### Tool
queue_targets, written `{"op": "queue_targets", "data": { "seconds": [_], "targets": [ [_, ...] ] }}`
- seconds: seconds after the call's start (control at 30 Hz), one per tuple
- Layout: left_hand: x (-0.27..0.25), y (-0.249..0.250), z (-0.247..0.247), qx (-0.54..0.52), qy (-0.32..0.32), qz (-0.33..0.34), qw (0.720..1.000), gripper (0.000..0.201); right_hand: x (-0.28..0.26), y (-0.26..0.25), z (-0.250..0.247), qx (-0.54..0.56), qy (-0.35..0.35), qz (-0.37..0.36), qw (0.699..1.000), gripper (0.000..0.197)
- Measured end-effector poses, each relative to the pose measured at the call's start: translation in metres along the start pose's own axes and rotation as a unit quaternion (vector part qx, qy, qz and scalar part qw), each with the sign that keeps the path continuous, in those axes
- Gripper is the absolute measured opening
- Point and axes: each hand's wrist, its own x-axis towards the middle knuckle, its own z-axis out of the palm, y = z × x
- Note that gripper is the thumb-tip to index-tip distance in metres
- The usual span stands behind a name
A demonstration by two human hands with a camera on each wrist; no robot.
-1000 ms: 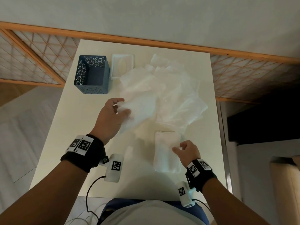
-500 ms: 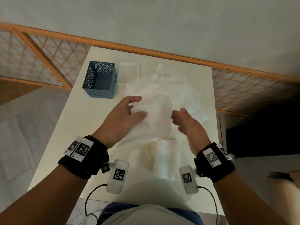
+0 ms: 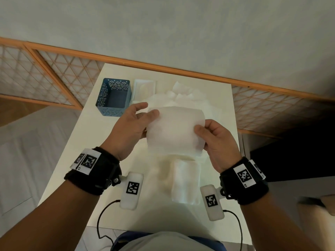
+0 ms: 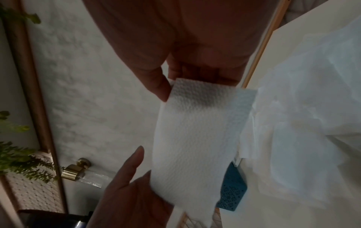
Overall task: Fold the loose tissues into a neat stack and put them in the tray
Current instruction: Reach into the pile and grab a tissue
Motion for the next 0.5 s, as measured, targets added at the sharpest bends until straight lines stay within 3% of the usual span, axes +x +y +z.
{"op": "queue_targets", "data": {
  "seconds": [0.1,0.27,0.37,0.5],
  "targets": [
    [-0.009,-0.003,-0.003,-0.010,-0.005,-0.034,0.999,0.079,0.000,-0.003,0.000,0.017,0.024,-0.004,1.000,0.005],
    [-0.017,-0.013,-0.001,-0.012,0.001,-0.042,0.999,0.060,-0.002,-0.010,-0.002,0.025,-0.002,0.012,1.000,0.014],
    [-0.017,-0.013,0.001,0.008,0.007,-0.010,1.000,0.061,-0.005,-0.013,-0.003,0.013,-0.047,0.023,0.999,0.027],
    [-0.018,-0.011,0.006,0.074,0.012,0.067,0.995,0.067,-0.007,-0.013,-0.006,0.015,-0.041,0.015,0.999,0.024]
  ]
}}
